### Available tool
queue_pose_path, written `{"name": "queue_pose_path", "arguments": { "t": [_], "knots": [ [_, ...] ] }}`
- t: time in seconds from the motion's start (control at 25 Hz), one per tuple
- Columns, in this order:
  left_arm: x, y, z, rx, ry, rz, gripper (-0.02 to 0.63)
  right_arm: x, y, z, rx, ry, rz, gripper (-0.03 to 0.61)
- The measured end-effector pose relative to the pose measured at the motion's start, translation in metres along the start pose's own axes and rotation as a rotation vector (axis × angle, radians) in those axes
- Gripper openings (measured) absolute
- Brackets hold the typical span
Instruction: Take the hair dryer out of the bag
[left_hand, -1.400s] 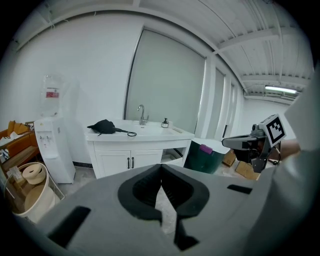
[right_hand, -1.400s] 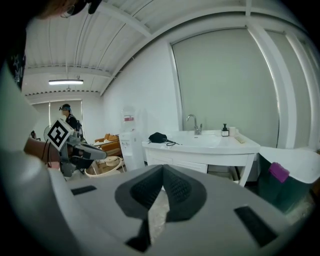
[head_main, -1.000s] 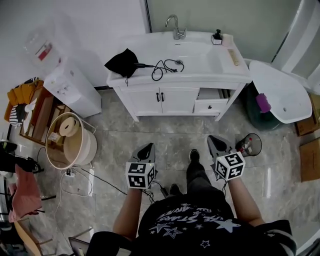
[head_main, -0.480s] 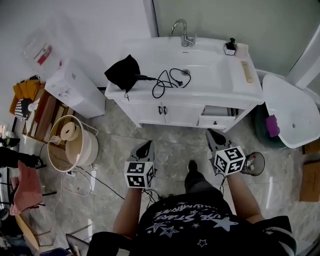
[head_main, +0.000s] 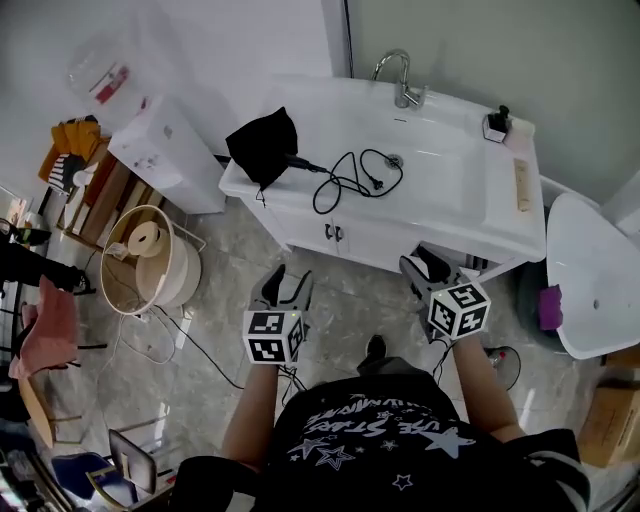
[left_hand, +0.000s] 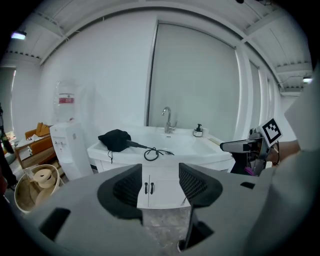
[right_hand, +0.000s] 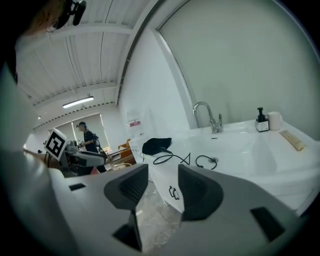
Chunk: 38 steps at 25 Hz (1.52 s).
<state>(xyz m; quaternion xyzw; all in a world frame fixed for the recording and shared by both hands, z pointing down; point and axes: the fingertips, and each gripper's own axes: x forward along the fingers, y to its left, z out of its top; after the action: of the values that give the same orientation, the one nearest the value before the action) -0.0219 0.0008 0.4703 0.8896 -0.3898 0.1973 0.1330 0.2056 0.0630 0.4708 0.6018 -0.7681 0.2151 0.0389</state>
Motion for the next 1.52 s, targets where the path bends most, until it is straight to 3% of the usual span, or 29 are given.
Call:
{"name": "queue_pose_path", "arguments": {
  "t": [0.08,0.2,0.4,0.8,1.28,1.36,1.52],
  "knots": [
    [0.004,0.005,0.003,-0.024,-0.01,0.026,0.267,0.013,-0.003,0.005,-0.007,0.008,0.049,0.225],
    [0.006,0.013,0.008,-0.06,-0.034,0.071,0.373,0.031,-0.001,0.012,-0.021,0.007,0.131,0.284],
    [0.003,0.025,0.005,-0.091,-0.033,0.137,0.406,0.053,0.006,0.013,-0.013,0.033,0.214,0.344],
    [0.025,0.06,0.009,-0.063,-0.019,0.187,0.407,0.09,0.003,0.021,-0.049,0.051,0.209,0.324],
    [0.119,0.132,0.033,-0.05,0.026,0.185,0.403,0.172,-0.025,0.059,-0.079,0.061,0.173,0.307],
    [0.132,0.15,0.035,-0.048,0.039,0.217,0.311,0.19,-0.027,0.062,-0.085,0.075,0.18,0.305],
    [0.161,0.175,0.031,-0.012,0.101,0.224,0.298,0.23,-0.026,0.071,-0.091,0.094,0.201,0.304]
  ]
}}
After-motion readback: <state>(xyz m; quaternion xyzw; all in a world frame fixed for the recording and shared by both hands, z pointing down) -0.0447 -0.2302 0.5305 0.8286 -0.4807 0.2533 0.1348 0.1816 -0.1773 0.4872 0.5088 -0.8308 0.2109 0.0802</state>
